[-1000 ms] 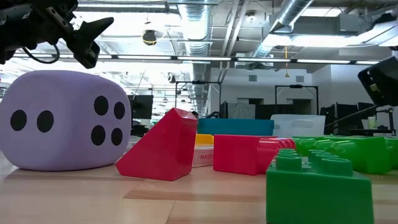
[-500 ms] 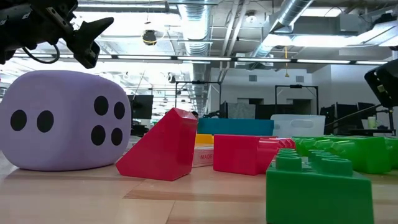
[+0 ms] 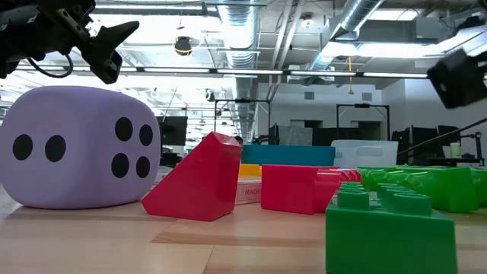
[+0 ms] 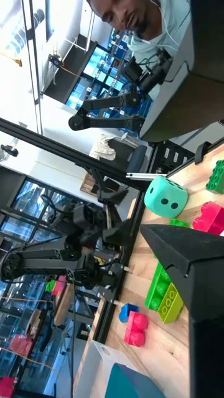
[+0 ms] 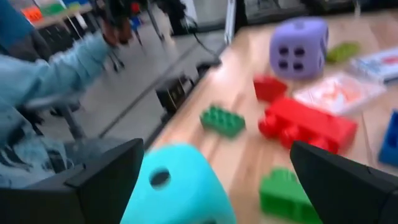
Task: Pick & Place Toys
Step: Put the light blue dice into the transparent bin
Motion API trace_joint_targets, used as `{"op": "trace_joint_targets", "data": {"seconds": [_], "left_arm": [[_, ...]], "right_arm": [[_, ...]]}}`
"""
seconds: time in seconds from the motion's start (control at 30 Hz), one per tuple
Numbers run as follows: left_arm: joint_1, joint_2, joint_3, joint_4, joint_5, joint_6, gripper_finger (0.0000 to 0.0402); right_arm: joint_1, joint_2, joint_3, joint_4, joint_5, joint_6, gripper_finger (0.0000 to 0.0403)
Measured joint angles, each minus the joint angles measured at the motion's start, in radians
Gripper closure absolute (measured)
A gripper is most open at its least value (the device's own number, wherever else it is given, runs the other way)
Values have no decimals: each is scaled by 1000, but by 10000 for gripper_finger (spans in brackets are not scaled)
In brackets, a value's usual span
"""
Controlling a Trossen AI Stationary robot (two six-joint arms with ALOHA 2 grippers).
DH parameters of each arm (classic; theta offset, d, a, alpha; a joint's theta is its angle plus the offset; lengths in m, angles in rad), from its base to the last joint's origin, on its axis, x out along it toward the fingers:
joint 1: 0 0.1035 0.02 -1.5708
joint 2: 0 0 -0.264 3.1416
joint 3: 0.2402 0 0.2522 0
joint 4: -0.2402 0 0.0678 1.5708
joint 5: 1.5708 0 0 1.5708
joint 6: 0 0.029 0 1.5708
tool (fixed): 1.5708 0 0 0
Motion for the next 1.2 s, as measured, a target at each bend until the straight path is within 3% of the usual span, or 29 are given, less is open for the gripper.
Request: {"op": "trace_joint_targets", "data": {"seconds": [0.37, 0.73, 0.9, 1.2], "left_arm": [[0, 0, 0, 0, 0, -9, 178], [0, 0, 0, -2, 0, -52, 178], [0, 0, 0, -3, 0, -52, 178], [0, 0, 0, -3, 0, -52, 178]], "right_arm": [[47, 24, 0, 24, -4, -14, 3], [56, 159, 0, 102, -3, -43, 3], [85, 242, 15, 191, -144, -125, 3], [66, 332, 79, 200, -134, -153, 3]]}}
